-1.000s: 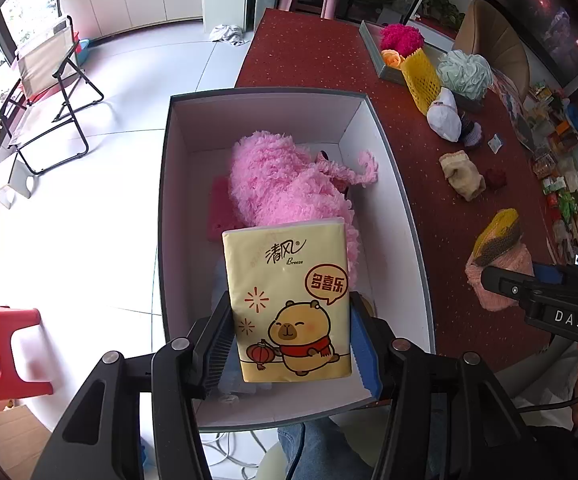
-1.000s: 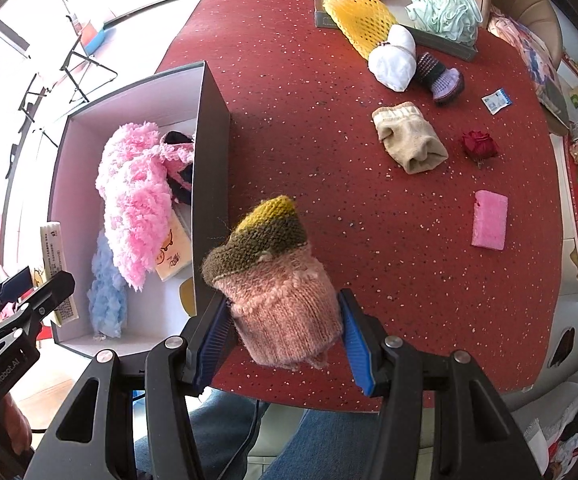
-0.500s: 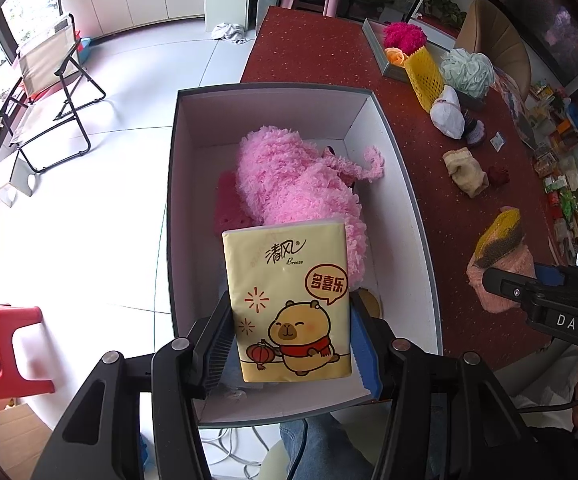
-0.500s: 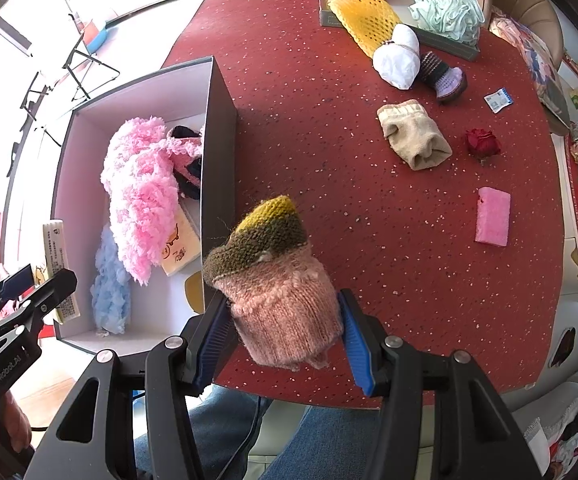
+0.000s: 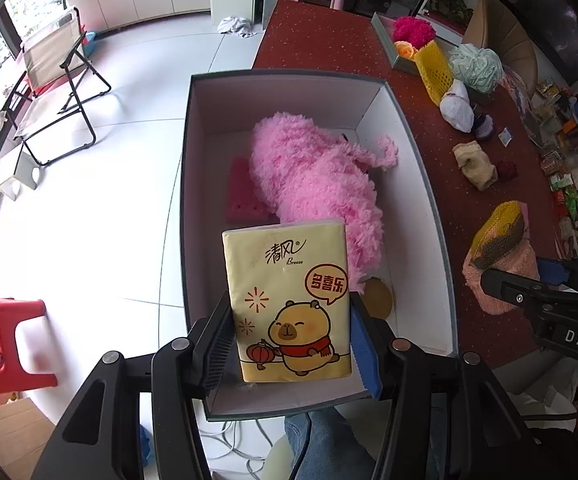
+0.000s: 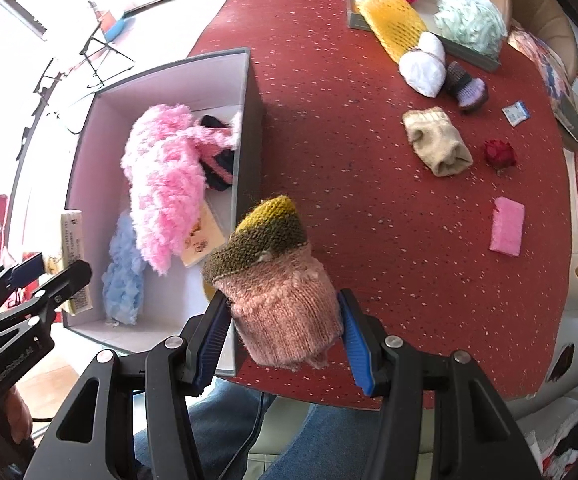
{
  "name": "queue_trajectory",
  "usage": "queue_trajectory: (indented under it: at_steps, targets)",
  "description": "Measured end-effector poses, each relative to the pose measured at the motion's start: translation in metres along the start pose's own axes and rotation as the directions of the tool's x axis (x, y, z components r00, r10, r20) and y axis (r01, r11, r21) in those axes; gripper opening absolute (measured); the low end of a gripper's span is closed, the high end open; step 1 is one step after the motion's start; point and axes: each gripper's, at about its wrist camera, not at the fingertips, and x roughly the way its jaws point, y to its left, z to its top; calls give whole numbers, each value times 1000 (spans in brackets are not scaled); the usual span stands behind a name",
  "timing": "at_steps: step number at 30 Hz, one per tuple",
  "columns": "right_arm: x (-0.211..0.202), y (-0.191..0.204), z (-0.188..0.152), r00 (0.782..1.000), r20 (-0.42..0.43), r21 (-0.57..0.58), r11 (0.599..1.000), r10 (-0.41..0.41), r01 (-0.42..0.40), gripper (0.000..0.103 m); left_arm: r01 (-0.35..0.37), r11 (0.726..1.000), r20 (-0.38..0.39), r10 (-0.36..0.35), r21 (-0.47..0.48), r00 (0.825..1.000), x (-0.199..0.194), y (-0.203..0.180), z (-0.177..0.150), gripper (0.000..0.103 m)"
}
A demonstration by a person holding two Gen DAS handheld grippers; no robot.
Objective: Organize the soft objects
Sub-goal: 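Carry the tissue pack and pink knit sock over the white box with both tools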
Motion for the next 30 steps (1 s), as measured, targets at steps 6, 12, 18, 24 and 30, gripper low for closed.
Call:
queue_trajectory:
  at_steps: [6,12,18,24,30]
  targets:
    - [4,24,-1,999,-9,-94,995,39,-40,57,-14,1000,-37,13,-17,999,9,7,-6,55]
    - [9,54,-1,998,-18,-216,975,58,-60,58,-26,1000,-63,26,-11,998,15,10,-8,55]
    - [19,72,-4,996,-59,-276,958,64,-78,58,-31,1000,-88,31,-4,996,20,10,-11,55]
    - [28,71,-4,992,-104,-275,957,69,-95,58,-32,999,-111,30,-11,993,26,14,-13,55]
    - [36,73,-2,989,-128,-288,951,75,-109,59,-40,999,-127,41,9,991,31,11,-10,55]
